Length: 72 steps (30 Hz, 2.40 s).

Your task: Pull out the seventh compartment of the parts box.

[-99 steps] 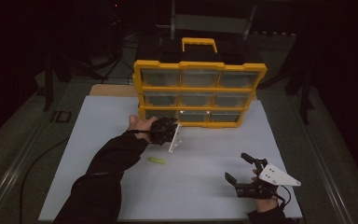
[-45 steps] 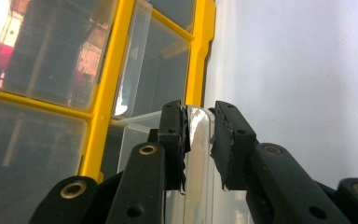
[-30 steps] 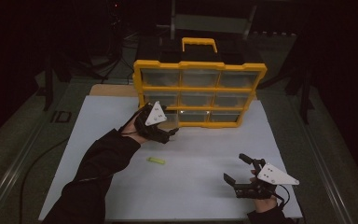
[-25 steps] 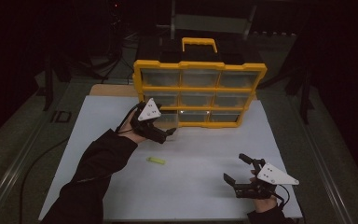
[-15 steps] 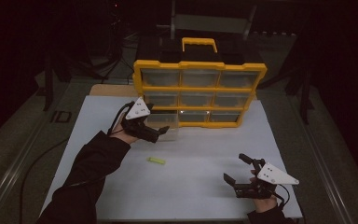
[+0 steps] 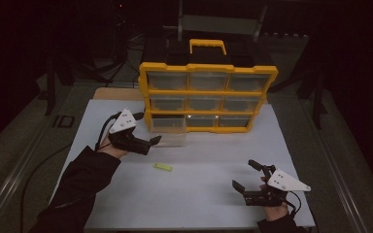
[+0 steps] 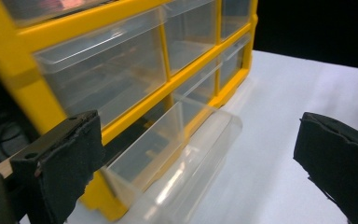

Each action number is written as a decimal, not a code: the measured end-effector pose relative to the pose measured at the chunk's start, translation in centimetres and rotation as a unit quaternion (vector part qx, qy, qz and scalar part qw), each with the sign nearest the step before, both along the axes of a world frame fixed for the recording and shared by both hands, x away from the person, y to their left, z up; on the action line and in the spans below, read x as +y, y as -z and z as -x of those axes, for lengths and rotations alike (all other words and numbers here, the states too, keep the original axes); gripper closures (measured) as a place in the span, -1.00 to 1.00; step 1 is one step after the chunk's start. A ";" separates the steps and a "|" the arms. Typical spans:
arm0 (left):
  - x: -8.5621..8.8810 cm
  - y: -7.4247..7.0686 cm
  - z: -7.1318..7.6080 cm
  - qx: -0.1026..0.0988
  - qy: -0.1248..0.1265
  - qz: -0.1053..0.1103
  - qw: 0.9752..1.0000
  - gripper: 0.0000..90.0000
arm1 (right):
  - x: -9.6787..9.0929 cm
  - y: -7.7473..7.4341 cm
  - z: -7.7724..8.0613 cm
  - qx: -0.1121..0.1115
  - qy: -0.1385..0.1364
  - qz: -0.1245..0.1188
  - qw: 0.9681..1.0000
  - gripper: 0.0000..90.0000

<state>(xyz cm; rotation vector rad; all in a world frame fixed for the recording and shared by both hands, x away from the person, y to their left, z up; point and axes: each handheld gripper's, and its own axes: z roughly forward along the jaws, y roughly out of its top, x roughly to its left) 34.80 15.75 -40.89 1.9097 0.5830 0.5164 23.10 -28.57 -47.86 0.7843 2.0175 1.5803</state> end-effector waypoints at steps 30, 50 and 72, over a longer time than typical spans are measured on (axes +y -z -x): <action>5.4 5.2 7.2 -0.001 -0.056 0.030 0.998 -0.97 | 0.1 0.1 -0.1 0.004 -0.002 0.003 1.000 -0.80; 6.6 8.9 11.1 0.000 -0.119 0.027 0.992 -0.98 | 0.3 0.3 -0.1 0.007 -0.001 0.010 1.000 -0.80; 7.0 10.2 11.7 -0.021 -0.159 0.037 0.986 -0.97 | 0.7 0.4 0.2 0.006 0.012 0.040 0.999 -0.80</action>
